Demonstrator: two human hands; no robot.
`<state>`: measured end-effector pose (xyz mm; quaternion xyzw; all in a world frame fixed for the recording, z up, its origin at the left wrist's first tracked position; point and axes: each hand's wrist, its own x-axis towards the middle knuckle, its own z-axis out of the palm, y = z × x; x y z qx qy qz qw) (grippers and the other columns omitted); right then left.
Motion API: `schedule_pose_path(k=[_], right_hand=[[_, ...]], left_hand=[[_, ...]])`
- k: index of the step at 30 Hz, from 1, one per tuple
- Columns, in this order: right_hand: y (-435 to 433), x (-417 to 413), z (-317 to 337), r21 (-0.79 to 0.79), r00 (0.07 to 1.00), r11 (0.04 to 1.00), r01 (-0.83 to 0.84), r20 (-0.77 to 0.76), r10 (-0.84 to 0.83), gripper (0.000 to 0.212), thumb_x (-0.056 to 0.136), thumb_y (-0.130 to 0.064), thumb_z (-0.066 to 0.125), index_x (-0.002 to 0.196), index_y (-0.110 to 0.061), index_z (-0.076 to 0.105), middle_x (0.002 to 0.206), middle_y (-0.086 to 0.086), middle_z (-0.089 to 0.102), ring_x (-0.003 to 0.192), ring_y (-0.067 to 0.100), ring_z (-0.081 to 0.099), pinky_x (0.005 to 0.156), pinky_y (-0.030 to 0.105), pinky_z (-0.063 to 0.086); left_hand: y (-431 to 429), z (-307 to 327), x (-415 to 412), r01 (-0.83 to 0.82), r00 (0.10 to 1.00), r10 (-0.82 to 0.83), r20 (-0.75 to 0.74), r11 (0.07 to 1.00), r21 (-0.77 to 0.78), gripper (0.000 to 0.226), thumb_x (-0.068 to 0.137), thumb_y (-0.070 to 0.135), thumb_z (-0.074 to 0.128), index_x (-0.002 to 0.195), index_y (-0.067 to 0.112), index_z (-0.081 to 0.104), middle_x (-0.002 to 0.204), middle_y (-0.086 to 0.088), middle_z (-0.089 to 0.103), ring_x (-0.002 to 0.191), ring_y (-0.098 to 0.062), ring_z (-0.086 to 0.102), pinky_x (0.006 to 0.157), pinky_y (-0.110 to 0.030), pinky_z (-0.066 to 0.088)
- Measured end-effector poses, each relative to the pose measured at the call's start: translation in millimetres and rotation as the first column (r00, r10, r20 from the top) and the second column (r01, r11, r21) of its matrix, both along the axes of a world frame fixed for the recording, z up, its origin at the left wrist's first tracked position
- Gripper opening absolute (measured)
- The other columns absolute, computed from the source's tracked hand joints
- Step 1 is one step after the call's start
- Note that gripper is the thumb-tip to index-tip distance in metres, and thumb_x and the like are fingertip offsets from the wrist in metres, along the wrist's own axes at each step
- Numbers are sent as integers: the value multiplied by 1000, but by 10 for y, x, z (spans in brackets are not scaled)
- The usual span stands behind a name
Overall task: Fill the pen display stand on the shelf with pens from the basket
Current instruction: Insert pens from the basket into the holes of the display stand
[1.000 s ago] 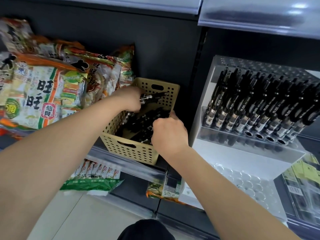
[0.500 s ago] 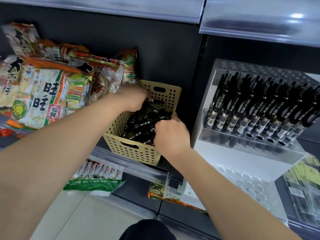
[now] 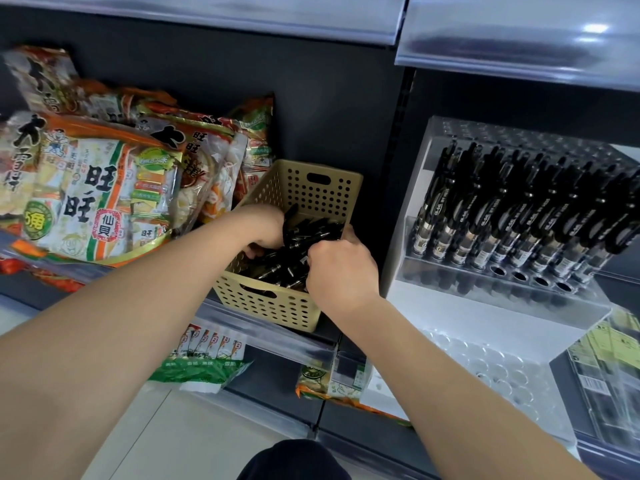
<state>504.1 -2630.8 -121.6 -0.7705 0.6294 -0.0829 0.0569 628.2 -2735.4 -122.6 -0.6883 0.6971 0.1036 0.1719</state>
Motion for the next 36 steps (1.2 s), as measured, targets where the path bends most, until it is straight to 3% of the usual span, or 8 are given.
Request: schedule_pose_path(k=[2,5,7,9,15,20,26,36], right_hand=[[-2,0,-3,6,1000,1000,4,2,-4,22,95,-15,47,109,-14,64,122,24,54,123,35,46,84,39,53],[-6,-1,-14,2,1000,1000,7,-6,-7,25,94,-10,47,112,-15,64,122,23,55,128,33,43,84,39,53],[-10,-2,-23,-1,1000,1000,7,4,-7,25,94,-11,47,113,-15,64,123,22,55,133,33,38,86,38,53],[-21,-6,-36,-5,1000,1000,3,9,-3,25,94,-13,48,112,-16,64,121,21,57,135,33,34,87,38,52],[-70,-1,-77,6,1000,1000,13,25,-13,28,94,-12,46,113,-17,65,124,26,55,136,33,34,84,38,53],[-55,-16,-63,-12,999,1000,5,38,-5,27,94,-13,46,113,-17,64,125,25,54,134,31,36,83,38,53],[-68,-15,-79,4,999,1000,15,28,-15,30,94,-11,42,113,-19,64,124,26,55,136,28,34,82,37,52],[-88,-32,-124,-13,1000,1000,14,27,-13,22,92,-16,48,107,-18,65,118,19,59,134,23,37,81,36,54]], left_hand=[[-4,21,-21,2,999,-3,32,999,34,29,91,17,61,115,2,55,88,-7,56,74,-20,57,60,-27,52],[-60,-162,-47,147,969,-158,192,987,72,95,73,33,80,148,10,27,145,-16,34,129,-30,39,103,-41,42],[-123,-289,-34,186,971,-196,136,979,78,123,66,29,85,154,17,0,160,-10,2,145,-31,14,114,-46,28],[-188,-335,-35,169,986,-168,-17,977,132,131,65,20,85,152,21,-13,160,-11,9,144,-31,21,112,-45,33],[-214,-521,-81,-8,972,28,-234,996,85,96,84,22,70,153,20,3,158,-15,10,140,-36,26,109,-49,36],[-150,-407,-65,-154,920,136,-367,988,-21,44,85,23,68,124,8,55,113,-10,59,100,-23,57,84,-33,49],[-39,-199,58,-358,518,276,-810,930,88,45,78,4,73,116,16,53,110,-3,58,97,-17,51,74,-27,44],[206,37,85,-320,131,258,-957,925,206,38,72,10,80,99,18,55,83,-9,69,81,-11,62,84,-22,41]])
